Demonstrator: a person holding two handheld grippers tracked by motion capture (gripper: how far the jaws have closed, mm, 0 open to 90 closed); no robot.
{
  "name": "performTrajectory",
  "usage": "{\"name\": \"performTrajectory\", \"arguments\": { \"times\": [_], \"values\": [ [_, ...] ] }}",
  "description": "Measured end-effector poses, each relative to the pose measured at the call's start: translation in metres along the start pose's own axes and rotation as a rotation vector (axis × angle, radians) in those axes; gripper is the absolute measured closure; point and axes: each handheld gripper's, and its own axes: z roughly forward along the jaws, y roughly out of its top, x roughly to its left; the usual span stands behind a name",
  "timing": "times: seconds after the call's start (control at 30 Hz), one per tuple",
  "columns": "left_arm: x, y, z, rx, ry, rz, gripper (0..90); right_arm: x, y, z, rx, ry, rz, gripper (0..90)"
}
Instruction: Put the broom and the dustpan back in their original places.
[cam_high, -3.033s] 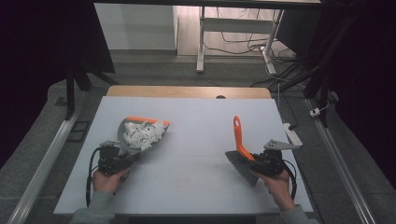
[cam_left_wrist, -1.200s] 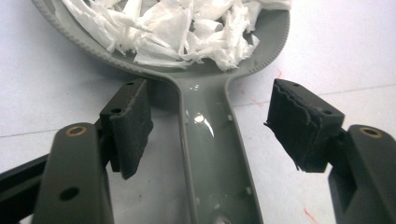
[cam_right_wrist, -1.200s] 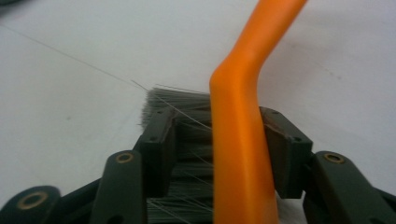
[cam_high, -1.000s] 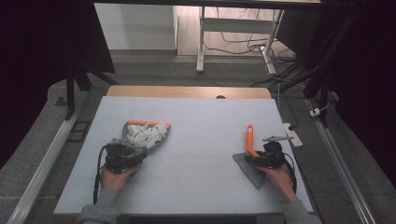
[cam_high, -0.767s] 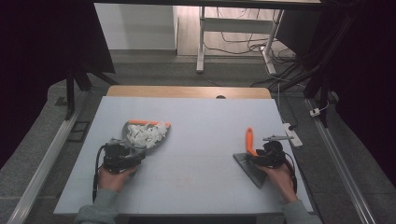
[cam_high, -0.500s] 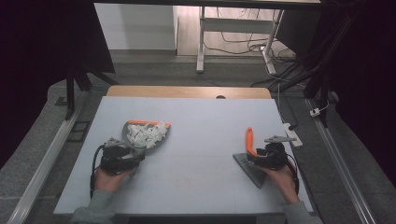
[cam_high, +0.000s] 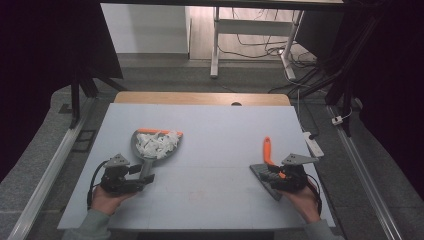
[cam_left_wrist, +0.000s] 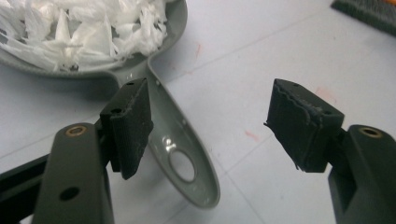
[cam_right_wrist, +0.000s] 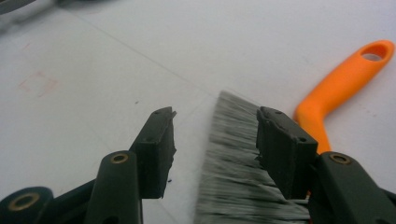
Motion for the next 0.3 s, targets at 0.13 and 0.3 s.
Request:
{"name": "performTrajectory", "arguments": {
  "times": [0.13, 0.3],
  "values": [
    [-0.0005, -0.0014, 0.0002, 0.005, -0.012, 0.004, 31.5, 0.0027, -0.0033, -0.0005, 0.001, 0.007, -0.033, 47.4],
    [-0.0023, -0.0006, 0.0009, 0.009, -0.014, 0.01, 31.5, 0.0043, -0.0021, -0.0016, -0.022, 0.004, -0.063, 47.6]
  ]
}}
